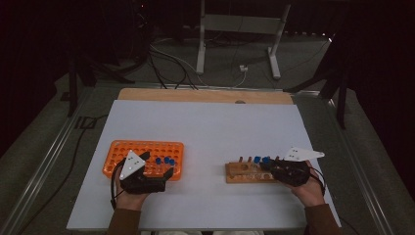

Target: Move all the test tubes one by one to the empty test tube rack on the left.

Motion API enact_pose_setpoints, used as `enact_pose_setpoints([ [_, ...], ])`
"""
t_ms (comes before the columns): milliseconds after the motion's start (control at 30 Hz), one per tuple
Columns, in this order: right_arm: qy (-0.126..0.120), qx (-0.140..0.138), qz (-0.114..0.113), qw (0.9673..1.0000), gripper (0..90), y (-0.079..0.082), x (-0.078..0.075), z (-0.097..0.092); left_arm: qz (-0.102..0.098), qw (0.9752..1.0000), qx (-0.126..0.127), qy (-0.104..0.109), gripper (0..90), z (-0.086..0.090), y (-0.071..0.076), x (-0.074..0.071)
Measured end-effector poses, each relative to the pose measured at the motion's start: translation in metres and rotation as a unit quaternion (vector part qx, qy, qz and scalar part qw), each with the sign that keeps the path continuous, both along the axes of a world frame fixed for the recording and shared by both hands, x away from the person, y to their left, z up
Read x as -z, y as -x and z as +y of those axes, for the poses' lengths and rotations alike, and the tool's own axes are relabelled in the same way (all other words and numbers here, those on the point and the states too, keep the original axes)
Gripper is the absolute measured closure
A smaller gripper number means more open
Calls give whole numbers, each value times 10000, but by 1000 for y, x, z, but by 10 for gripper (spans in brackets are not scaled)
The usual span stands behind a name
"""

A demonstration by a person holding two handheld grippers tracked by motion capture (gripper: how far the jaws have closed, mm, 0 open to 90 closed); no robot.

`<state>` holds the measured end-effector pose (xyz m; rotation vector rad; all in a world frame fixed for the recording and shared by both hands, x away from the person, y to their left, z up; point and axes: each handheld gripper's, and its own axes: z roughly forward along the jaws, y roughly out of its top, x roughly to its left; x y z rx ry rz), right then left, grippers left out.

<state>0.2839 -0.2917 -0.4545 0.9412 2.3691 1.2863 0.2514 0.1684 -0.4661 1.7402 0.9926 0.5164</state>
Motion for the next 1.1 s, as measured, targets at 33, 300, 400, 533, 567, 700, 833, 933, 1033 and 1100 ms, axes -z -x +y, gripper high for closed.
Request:
enact_pose_setpoints([
  [33, -2, -1, 11, 10000, 759, 0, 0, 1, -3, 10000, 2, 0, 9, 0, 0, 0],
  [300, -12, 20, 9, 10000, 766, 0, 0, 0, -23, 10000, 4, 1, 8, 0, 0, -1],
  [400, -33, 47, 25, 10000, 765, 0, 0, 0, -24, 10000, 4, 6, 9, 0, 0, -1],
  [533, -92, 63, 15, 9999, 765, 1, -3, -1, -30, 10000, 14, 4, 8, -1, 0, -1],
  [567, -103, 56, 2, 9999, 765, 1, -4, -1, -33, 10000, 13, 2, 9, -1, 0, -1],
  [700, -172, 65, -43, 9998, 765, 2, -10, -3, -43, 10000, 25, 6, 9, -1, 0, -1],
  [833, -234, 73, -78, 9997, 765, 4, -15, -5, -45, 10000, 46, -2, 8, -2, 0, -1],
  [933, -285, 95, -100, 9995, 766, 4, -18, -6, -46, 10000, 56, -4, 8, -3, 0, -1],
  [1033, -303, 127, -94, 9994, 765, 6, -21, -6, -51, 10000, 62, -2, 8, -4, 0, -1],
  [1100, -312, 117, -114, 9994, 765, 6, -23, -6, -67, 10000, 58, -16, 8, -4, 1, -1],
])
